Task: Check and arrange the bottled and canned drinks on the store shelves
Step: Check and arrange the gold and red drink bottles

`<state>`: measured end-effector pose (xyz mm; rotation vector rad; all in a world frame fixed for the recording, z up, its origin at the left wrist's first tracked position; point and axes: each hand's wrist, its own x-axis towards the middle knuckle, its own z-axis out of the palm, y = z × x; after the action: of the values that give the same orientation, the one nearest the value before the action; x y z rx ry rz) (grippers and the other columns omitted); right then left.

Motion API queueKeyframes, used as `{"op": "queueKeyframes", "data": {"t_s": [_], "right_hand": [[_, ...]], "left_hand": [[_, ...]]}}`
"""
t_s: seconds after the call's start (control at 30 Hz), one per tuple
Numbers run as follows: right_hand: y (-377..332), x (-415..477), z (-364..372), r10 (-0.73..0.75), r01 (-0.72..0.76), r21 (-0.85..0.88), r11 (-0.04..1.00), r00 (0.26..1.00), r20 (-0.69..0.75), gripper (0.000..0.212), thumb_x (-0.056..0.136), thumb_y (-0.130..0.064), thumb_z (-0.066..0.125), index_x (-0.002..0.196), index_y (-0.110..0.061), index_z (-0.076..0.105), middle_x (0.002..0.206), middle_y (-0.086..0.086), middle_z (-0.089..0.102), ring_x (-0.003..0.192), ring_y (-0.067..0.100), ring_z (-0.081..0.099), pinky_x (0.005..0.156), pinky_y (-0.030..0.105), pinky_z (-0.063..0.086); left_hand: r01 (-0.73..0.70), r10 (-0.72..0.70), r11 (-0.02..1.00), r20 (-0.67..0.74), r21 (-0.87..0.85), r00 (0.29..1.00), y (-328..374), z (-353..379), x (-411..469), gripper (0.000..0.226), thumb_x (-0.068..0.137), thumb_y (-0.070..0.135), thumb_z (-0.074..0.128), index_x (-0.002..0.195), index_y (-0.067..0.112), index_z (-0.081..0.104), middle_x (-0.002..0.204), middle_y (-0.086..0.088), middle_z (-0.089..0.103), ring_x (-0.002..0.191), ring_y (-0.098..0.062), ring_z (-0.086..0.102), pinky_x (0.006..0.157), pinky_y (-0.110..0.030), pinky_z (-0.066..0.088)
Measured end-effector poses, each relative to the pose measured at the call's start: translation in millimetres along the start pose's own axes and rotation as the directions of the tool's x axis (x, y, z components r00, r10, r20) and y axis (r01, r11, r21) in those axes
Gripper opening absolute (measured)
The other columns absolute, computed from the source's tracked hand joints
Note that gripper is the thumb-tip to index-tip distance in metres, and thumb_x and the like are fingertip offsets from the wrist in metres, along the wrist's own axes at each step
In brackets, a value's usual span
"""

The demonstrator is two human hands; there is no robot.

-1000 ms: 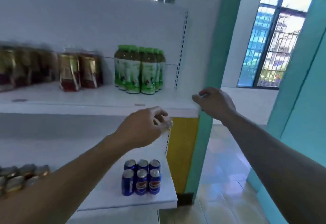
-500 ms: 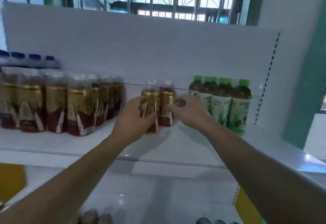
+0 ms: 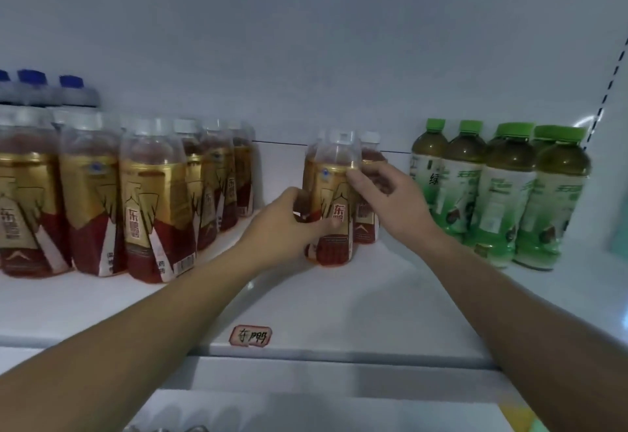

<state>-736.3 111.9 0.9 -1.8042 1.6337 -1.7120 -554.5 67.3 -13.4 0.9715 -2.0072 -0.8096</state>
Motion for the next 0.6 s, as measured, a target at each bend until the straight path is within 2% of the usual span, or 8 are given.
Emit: {"op": "queueKeyframes", "data": {"t_s": [0.1, 0.17, 0.23, 0.3, 0.37, 0.43, 0.53, 0.6], "right_hand": [[5.6, 4.6, -6.9, -0.066, 0.078, 0.120, 0.990, 0.993, -0.101, 0.033, 0.081, -0.062, 0.068, 0.091, -0.030, 0.067, 0.088, -0.008, 0.069, 0.086, 0.018, 0.065, 0.082, 0.043, 0.058], [1.9, 8.6, -12.1, -0.069, 0.096, 0.232, 0.968, 0.990, -0.121, 0.037, 0.081, -0.063, 0.070, 0.091, -0.028, 0.066, 0.087, -0.008, 0.068, 0.087, 0.017, 0.064, 0.083, 0.043, 0.056], [-9.8, 12.7, -17.8, -0.008, 0.010, 0.421, 0.907, 1.000, -0.006, 0.043, 0.083, -0.062, 0.065, 0.098, -0.022, 0.068, 0.100, 0.005, 0.072, 0.095, 0.026, 0.069, 0.090, 0.046, 0.057], [-25.4, 17.0, -30.1, 0.033, -0.131, 0.581, 0.803, 0.984, 0.176, 0.049, 0.084, -0.061, 0.056, 0.098, -0.018, 0.075, 0.102, 0.014, 0.071, 0.091, 0.030, 0.070, 0.086, 0.045, 0.058], [-33.2, 24.2, -44.2, 0.027, -0.183, 0.633, 0.752, 0.969, 0.247, 0.046, 0.083, -0.057, 0.051, 0.085, -0.022, 0.081, 0.097, 0.012, 0.070, 0.084, 0.026, 0.068, 0.079, 0.039, 0.059], [-28.7, 28.4, -53.8, 0.025, -0.138, 0.664, 0.735, 0.984, 0.177, 0.039, 0.081, -0.057, 0.057, 0.083, -0.026, 0.081, 0.096, 0.010, 0.071, 0.082, 0.025, 0.067, 0.076, 0.038, 0.058], [-13.9, 27.9, -59.4, 0.083, -0.093, 0.733, 0.673, 0.995, 0.050, 0.041, 0.080, -0.059, 0.066, 0.090, -0.021, 0.078, 0.092, 0.009, 0.071, 0.076, 0.022, 0.066, 0.072, 0.036, 0.058], [-5.1, 26.7, -63.0, 0.115, -0.062, 0.729, 0.682, 0.993, -0.022, 0.061, 0.077, -0.062, 0.072, 0.107, -0.008, 0.071, 0.091, 0.010, 0.069, 0.075, 0.022, 0.066, 0.070, 0.035, 0.058]], "left_hand": [[-0.055, 0.057, 0.997, 0.023, -0.049, 0.998, 1.0, 4.0, -2.1, 0.055, 0.082, 0.044, 0.076, 0.129, 0.027, 0.055, 0.114, 0.015, 0.067, 0.102, -0.004, 0.064, 0.089, -0.028, 0.055], [-0.098, 0.107, 0.990, 0.087, -0.105, 0.990, 8.9, 8.9, -3.3, 0.044, 0.083, 0.043, 0.074, 0.123, 0.032, 0.058, 0.112, 0.016, 0.068, 0.102, -0.001, 0.065, 0.089, -0.025, 0.056], [-0.137, 0.169, 0.969, 0.149, -0.204, 0.974, 24.0, 14.8, -1.3, 0.027, 0.086, 0.038, 0.071, 0.111, 0.036, 0.062, 0.105, 0.016, 0.071, 0.095, 0.003, 0.068, 0.080, -0.018, 0.058], [-0.160, 0.218, 0.940, 0.170, -0.300, 0.961, 41.2, 20.6, 4.9, 0.019, 0.089, 0.033, 0.068, 0.108, 0.032, 0.065, 0.099, 0.014, 0.073, 0.089, 0.005, 0.069, 0.068, -0.009, 0.053], [-0.202, 0.266, 0.920, 0.156, -0.337, 0.951, 53.6, 28.0, 12.1, 0.025, 0.088, 0.036, 0.066, 0.112, 0.030, 0.066, 0.102, 0.013, 0.074, 0.092, 0.003, 0.069, 0.070, -0.008, 0.052], [-0.237, 0.305, 0.908, 0.156, -0.346, 0.939, 59.0, 38.1, 20.1, 0.042, 0.081, 0.045, 0.064, 0.120, 0.029, 0.065, 0.108, 0.013, 0.073, 0.098, 0.002, 0.068, 0.077, -0.011, 0.054], [-0.190, 0.281, 0.901, 0.190, -0.390, 0.941, 57.6, 54.4, 26.8, 0.063, 0.075, 0.055, 0.061, 0.132, 0.031, 0.056, 0.114, 0.017, 0.069, 0.101, 0.005, 0.065, 0.078, -0.012, 0.054], [-0.100, 0.231, 0.894, 0.257, -0.437, 0.938, 51.1, 67.1, 29.1, 0.074, 0.073, 0.058, 0.067, 0.141, 0.034, 0.048, 0.120, 0.019, 0.066, 0.107, 0.003, 0.064, 0.089, -0.019, 0.055]]}}
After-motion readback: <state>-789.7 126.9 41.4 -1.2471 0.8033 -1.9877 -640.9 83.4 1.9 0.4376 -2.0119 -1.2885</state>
